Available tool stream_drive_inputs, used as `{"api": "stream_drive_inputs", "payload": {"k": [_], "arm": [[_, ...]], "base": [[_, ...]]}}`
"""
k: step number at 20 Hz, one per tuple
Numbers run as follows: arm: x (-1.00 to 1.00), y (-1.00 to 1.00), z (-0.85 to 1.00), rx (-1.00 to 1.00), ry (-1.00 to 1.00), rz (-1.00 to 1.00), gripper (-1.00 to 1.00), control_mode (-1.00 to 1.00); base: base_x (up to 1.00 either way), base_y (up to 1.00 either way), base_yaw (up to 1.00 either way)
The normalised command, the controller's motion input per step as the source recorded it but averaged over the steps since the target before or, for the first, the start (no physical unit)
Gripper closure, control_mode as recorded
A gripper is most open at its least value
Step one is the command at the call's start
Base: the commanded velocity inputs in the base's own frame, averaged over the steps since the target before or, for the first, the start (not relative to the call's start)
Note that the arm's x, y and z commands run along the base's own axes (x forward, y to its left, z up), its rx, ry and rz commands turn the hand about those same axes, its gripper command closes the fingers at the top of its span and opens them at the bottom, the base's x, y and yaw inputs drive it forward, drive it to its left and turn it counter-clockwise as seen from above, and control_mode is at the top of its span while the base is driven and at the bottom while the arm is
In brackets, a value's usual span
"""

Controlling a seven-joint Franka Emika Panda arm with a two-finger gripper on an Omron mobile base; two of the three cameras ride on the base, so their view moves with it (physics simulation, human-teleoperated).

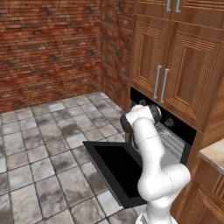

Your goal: Place the fish on the rack of the oven, and slide the rack back inside. Close the oven door.

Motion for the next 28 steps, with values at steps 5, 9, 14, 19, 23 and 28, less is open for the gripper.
{"api": "stream_drive_inputs", "payload": {"k": [5, 9, 14, 19, 23, 28], "arm": [[-0.48, 1.0, 0.03, -0.2, -0.2, 0.01, -1.0, -1.0], [-0.56, 0.74, 0.95, -0.12, -0.39, 0.0, -1.0, -1.0], [-0.26, 0.48, 1.0, -0.01, -0.29, 0.0, -1.0, -1.0], [-0.27, 0.77, 1.0, -0.03, -0.06, 0.0, -1.0, -1.0], [-0.18, 0.89, 1.0, -0.05, 0.11, 0.0, -1.0, -1.0], [-0.13, 0.98, 0.98, -0.08, 0.21, 0.03, -1.0, -1.0]], "base": [[0.0, 0.0, 0.0], [0.0, 0.0, 0.0], [0.0, 0.0, 0.0], [0.0, 0.0, 0.0], [0.0, 0.0, 0.0], [0.0, 0.0, 0.0]]}}
